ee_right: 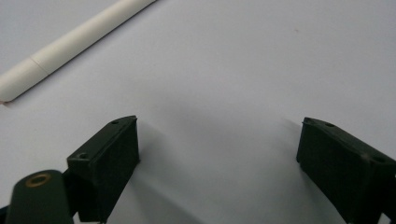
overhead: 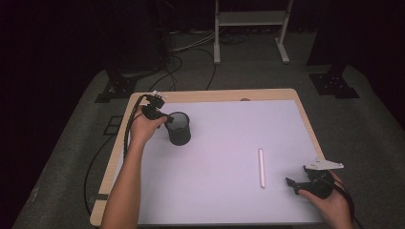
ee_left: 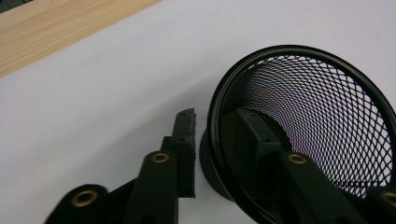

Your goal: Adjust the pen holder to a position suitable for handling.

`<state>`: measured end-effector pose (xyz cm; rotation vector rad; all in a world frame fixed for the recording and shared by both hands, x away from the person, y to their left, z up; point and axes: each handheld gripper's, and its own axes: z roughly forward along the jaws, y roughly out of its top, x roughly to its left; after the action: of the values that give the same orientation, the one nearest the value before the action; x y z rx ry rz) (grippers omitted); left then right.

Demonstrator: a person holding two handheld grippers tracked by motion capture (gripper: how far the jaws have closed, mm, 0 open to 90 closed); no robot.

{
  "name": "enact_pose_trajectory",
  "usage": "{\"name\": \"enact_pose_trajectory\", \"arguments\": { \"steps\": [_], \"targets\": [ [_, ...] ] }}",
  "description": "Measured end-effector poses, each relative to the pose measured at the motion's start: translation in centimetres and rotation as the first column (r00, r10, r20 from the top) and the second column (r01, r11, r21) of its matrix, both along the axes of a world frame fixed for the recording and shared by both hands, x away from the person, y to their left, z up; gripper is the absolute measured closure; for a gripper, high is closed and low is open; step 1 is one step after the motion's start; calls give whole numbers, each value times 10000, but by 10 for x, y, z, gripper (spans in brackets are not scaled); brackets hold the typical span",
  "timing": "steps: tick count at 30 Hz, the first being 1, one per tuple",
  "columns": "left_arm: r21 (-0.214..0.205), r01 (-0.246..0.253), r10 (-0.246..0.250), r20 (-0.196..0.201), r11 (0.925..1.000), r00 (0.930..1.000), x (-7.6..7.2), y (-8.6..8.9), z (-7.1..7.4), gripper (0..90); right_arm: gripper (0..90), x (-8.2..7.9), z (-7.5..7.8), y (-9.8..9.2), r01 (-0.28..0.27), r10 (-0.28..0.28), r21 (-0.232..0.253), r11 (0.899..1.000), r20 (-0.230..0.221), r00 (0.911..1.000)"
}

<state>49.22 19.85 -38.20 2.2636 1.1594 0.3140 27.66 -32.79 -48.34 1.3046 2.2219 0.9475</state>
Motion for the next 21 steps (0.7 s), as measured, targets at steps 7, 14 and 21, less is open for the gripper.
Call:
{"name": "enact_pose_trajectory", "arguments": {
  "steps": [7, 14, 21],
  "targets": [
    [46, 38, -37, -139, 10000, 9999, 1, -2, -1, 785, 117, 0, 0, 0, 2, -2, 5, 10000, -2, 10000],
    [-138, -80, 75, -362, 9999, 9993, 1, -4, 0, 818, 117, 0, 0, 0, 2, -2, 2, 10000, 5, 10000],
    [-530, -71, 39, -597, 9986, 9982, -3, -4, 6, 830, 117, 0, 0, 0, 5, -5, 4, 10000, -3, 10000]
  ]
}}
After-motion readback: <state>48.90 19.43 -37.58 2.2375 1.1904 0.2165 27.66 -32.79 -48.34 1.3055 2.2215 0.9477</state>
